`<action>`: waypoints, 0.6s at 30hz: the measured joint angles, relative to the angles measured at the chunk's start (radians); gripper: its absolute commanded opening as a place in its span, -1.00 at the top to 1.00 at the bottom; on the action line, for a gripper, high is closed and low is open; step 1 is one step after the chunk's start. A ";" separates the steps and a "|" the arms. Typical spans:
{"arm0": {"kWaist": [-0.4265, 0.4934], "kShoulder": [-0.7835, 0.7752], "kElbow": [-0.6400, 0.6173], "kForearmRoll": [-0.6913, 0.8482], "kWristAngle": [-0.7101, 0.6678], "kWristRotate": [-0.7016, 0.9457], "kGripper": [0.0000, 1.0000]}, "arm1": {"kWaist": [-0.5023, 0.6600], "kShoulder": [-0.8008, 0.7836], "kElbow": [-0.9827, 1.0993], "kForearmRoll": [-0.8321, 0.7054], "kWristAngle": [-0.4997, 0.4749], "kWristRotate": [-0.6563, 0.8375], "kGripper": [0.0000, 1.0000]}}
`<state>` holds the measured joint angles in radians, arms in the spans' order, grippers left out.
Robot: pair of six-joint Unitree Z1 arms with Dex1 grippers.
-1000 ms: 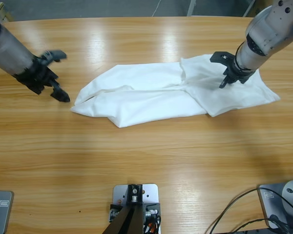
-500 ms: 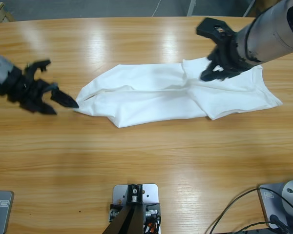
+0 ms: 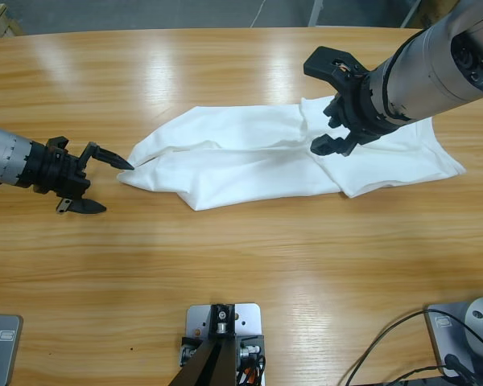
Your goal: Fold clothes
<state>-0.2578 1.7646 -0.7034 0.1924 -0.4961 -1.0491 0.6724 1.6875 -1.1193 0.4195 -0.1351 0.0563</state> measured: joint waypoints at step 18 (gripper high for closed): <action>0.000 0.063 0.245 -0.558 -0.002 -0.065 1.00 | 0.001 0.014 0.020 0.000 0.039 0.047 -0.58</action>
<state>-0.2574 1.8271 -0.4579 -0.3658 -0.4984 -1.1142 0.6732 1.7019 -1.0992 0.4195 -0.0962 0.1033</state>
